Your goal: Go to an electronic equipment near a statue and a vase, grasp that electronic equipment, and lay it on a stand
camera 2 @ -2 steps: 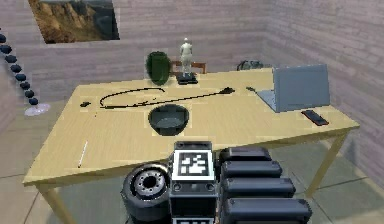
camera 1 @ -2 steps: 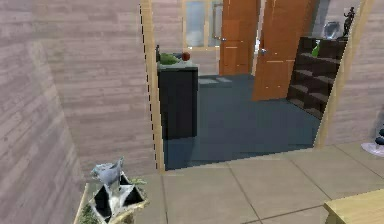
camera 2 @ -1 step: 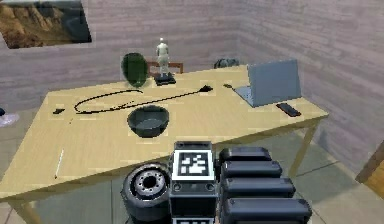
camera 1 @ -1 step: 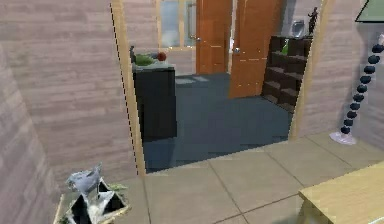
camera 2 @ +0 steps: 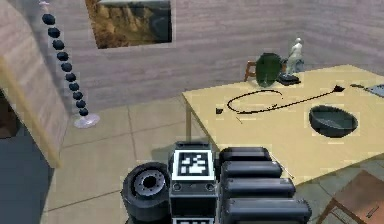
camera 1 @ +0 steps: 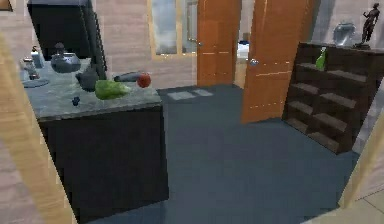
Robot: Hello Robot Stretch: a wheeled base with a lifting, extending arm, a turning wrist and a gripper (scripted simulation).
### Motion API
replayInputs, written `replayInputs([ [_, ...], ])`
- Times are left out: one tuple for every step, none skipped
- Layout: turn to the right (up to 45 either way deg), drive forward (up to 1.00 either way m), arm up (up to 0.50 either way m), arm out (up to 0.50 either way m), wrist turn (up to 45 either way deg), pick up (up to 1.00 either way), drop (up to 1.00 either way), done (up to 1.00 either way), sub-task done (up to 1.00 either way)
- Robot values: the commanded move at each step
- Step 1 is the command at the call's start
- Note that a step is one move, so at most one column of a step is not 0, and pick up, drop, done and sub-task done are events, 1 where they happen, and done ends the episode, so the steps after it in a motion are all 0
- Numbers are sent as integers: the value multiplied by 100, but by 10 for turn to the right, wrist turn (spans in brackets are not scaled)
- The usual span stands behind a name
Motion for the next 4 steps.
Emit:
replayInputs([
  [60, 0, 0, 0, 0, 0, 0, 0, 0],
  [0, 20, 0, 0, 0, 0, 0, 0, 0],
  [120, 0, 0, 0, 0, 0, 0, 0, 0],
  [0, 100, 0, 0, 0, 0, 0, 0, 0],
])
